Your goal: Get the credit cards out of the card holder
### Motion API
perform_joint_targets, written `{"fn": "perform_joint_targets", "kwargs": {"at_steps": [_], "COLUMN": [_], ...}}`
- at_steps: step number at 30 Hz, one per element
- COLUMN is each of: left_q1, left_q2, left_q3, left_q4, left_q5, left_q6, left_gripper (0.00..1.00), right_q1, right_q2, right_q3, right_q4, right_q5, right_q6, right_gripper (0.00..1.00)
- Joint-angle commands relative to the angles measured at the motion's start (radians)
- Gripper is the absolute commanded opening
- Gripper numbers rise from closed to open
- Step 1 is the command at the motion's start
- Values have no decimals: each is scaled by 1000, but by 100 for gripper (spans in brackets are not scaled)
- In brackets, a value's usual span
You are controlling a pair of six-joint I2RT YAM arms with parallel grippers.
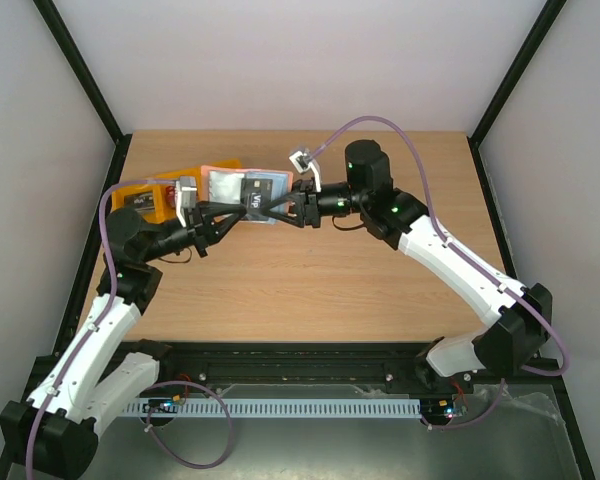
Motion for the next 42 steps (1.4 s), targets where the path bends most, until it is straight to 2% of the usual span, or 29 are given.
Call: {"fn": "perform_joint_targets", "kwargs": {"at_steps": [1, 5, 7, 9, 11, 13, 19, 25, 30, 34, 40, 42], "left_q1": [8, 8, 10, 12, 20, 36, 52, 39, 29, 0, -14, -16], "left_q2": [6, 8, 5, 4, 3, 6, 30, 59, 59, 68, 78, 79], "left_q3": [-8, -7, -8, -6, 2, 5, -12, -4, 0, 2, 10, 10], "left_q4": [103, 101, 100, 99, 79, 75, 106, 91, 67, 90, 93, 96], "left_q5": [-12, -5, 5, 14, 2, -13, -12, -9, -16, 8, 23, 28], "left_q6": [-59, -59, -59, -57, -58, -83, -146, -122, -101, -86, -76, -76], "left_gripper": [2, 2, 2, 2, 11, 14, 18, 17, 2, 9, 9, 7], "right_q1": [7, 6, 0, -6, -8, -8, -8, -8, -8, -8, -8, -8], "right_q2": [-20, -8, -10, -8, -2, 4, 12, 14, 15, 21, 26, 29], "right_q3": [-6, 14, 19, 27, 47, 72, 87, 65, 67, 64, 66, 68], "right_q4": [56, 44, 32, 11, -24, -73, -87, 1, 22, 50, 66, 67], "right_q5": [-35, -49, -51, -61, -76, -89, -108, -126, -148, -173, -175, -176], "right_q6": [26, 15, 7, -4, -26, -54, -52, 10, 19, 32, 30, 31], "right_gripper": [30, 7, 2, 2, 2, 2, 2, 2, 2, 2, 2, 2]}}
